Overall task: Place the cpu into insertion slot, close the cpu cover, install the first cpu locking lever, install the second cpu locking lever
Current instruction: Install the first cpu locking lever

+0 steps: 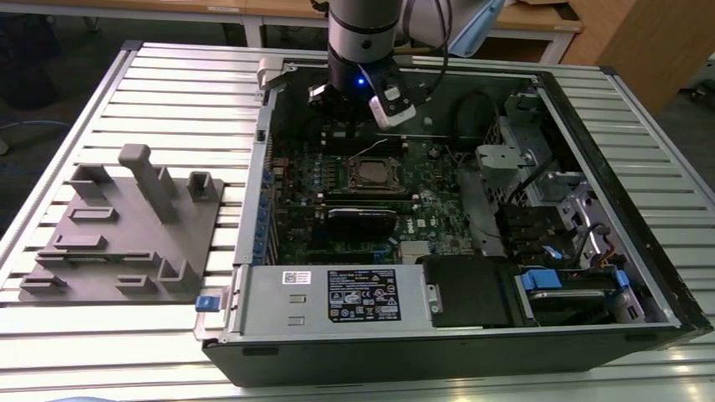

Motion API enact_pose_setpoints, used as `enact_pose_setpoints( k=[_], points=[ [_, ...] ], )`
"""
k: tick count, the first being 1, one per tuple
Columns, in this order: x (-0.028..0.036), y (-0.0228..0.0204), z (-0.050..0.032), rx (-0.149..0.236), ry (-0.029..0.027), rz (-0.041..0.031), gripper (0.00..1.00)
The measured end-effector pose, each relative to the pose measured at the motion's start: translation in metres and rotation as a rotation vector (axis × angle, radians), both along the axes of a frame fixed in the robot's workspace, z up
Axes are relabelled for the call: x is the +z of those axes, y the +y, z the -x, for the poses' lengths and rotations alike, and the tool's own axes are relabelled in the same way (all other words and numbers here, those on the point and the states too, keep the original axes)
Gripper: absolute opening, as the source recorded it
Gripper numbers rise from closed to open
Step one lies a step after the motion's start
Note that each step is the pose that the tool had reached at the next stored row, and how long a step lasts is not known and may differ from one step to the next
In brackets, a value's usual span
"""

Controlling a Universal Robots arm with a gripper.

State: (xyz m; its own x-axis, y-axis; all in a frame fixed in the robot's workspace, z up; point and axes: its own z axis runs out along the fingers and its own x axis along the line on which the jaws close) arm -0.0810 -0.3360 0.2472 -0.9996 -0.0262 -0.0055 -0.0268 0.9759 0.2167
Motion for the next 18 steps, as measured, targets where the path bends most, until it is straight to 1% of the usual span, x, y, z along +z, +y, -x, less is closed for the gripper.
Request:
enact_pose_setpoints(
  k=[8, 16, 18],
  points=[
    [-0.0001, 0.0000, -0.0023, 0.000, 0.0000, 0.0000, 0.10],
    [-0.0003, 0.0000, -0.0103, 0.000, 0.0001, 0.0001, 0.10],
    [-0.0004, 0.0000, -0.0104, 0.000, 0.0000, 0.0000, 0.10]
  ],
)
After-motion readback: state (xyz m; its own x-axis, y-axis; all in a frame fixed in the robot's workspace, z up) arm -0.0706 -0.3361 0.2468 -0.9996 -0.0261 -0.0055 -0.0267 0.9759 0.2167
